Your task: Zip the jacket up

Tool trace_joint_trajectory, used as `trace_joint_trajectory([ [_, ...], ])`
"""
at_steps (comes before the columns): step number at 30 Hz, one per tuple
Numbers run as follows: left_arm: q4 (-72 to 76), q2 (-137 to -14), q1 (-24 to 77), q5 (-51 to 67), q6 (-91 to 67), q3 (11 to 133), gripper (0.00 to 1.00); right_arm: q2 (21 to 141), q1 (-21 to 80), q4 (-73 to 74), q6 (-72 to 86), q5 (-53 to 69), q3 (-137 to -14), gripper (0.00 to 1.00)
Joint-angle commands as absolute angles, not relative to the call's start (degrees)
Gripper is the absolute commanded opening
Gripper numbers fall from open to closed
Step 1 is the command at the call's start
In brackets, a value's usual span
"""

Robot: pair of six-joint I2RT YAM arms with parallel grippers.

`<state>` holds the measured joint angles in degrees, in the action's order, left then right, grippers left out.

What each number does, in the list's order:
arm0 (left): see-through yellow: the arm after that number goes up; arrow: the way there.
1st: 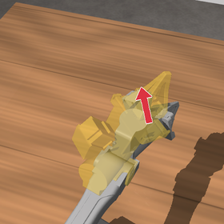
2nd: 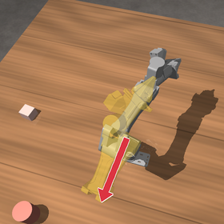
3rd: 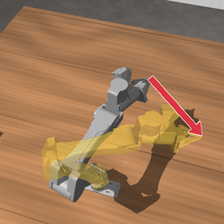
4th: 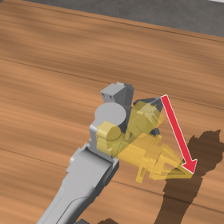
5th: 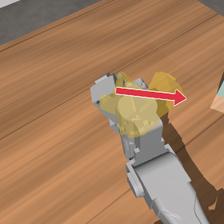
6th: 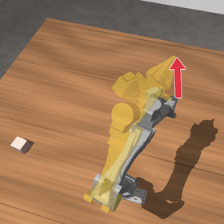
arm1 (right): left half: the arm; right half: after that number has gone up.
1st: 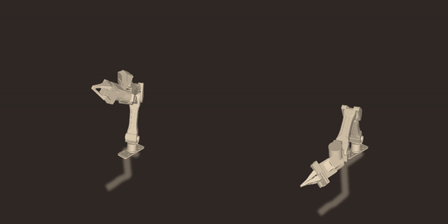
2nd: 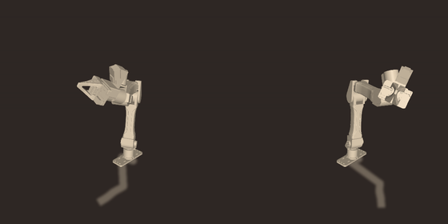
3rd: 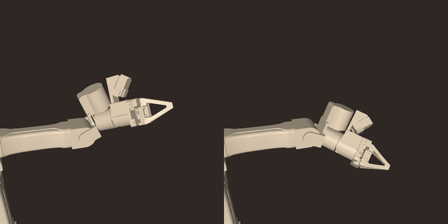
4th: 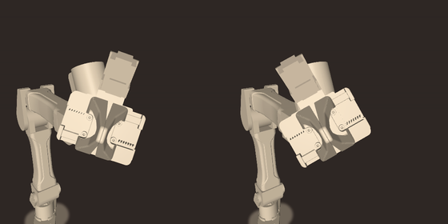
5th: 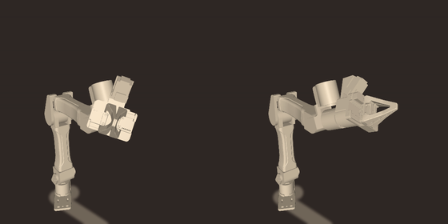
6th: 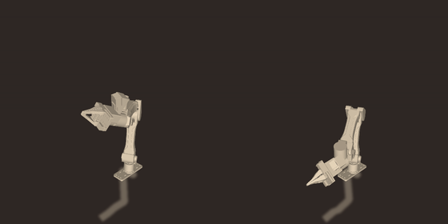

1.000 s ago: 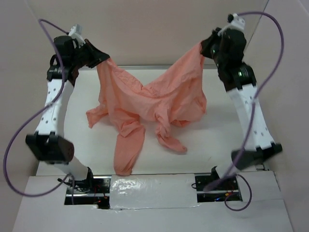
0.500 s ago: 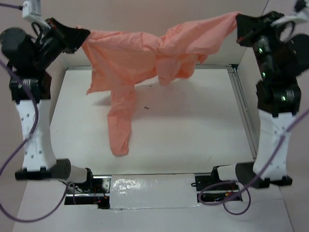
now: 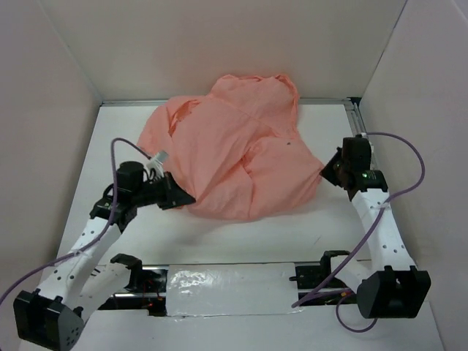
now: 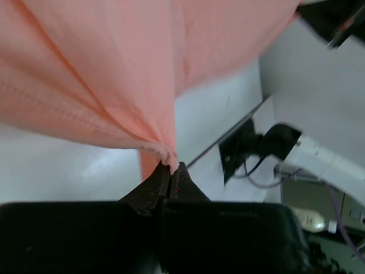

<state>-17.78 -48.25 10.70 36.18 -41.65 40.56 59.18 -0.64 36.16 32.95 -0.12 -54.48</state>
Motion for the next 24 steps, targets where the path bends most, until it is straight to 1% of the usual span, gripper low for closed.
trace_joint_trajectory([
  [1, -15.0, -47.7, 21.3, 31.9, -42.6, 41.4, 0.09, 54.9, -3.9, 40.8, 37.7, -11.8, -57.7, 0.17],
  [2, -15.5, -49.1, 24.4, 30.0, -42.0, 42.9, 0.38, 55.4, -4.2, 41.5, 38.0, -12.8, -58.4, 0.37],
  [3, -17.8, -52.6, 30.3, 25.2, -41.5, 44.0, 0.59, 56.6, -4.4, 42.7, 38.2, -14.3, -59.1, 0.55],
  [4, -19.5, -54.5, 32.8, 22.5, -41.4, 47.3, 0.99, 57.0, -4.5, 43.2, 38.0, -14.6, -59.8, 0.66],
  [5, -21.3, -56.1, 35.6, 19.7, -41.6, 49.3, 0.99, 57.6, -4.4, 43.5, 37.7, -14.5, -60.9, 0.77],
  [6, -23.4, -59.5, 39.3, 16.9, -42.2, 51.1, 0.99, 58.0, -4.3, 43.9, 37.4, -14.7, -61.2, 0.82],
  [7, -27.1, -60.9, 40.3, 13.3, -42.3, 54.8, 0.99, 58.4, -3.8, 43.6, 37.0, -14.6, -61.3, 0.99],
  [9, -30.0, -63.9, 41.6, 11.2, -42.3, 58.2, 0.99, 58.7, -2.3, 43.7, 35.8, -14.8, -61.8, 1.00],
  [11, -31.4, -65.7, 40.8, 9.8, -41.8, 61.4, 0.99, 59.0, -0.4, 43.3, 34.7, -13.6, -62.0, 1.00],
  [13, -31.2, -67.0, 36.9, 10.4, -40.9, 63.7, 0.99, 59.7, 2.5, 42.8, 34.5, -10.9, -60.8, 1.00],
  [14, -31.9, -68.6, 32.7, 12.5, -40.3, 64.7, 0.99, 59.9, 5.7, 41.4, 34.6, -9.8, -60.0, 1.00],
  [16, -32.5, -70.2, 28.3, 14.8, -39.0, 66.9, 0.99, 61.3, 9.6, 38.8, 35.6, -7.1, -57.2, 1.00],
  [17, -32.2, -71.4, 24.7, 15.7, -37.7, 67.2, 0.99, 62.6, 13.1, 37.8, 36.1, -6.4, -56.0, 1.00],
  [19, -30.9, -72.9, 19.9, 14.9, -37.2, 68.4, 0.99, 65.5, 16.2, 35.1, 38.4, -5.5, -53.2, 1.00],
  [20, -29.3, -73.6, 18.1, 16.2, -36.4, 68.4, 0.99, 66.8, 18.9, 34.1, 38.8, -4.8, -52.4, 1.00],
  [23, -27.1, -78.6, 12.7, 22.6, -35.0, 69.7, 0.99, 71.5, 22.3, 30.7, 40.5, -4.2, -50.3, 1.00],
  [24, -27.9, -80.1, 12.2, 22.1, -34.9, 70.4, 0.99, 72.4, 22.4, 31.1, 41.5, -5.7, -50.4, 1.00],
])
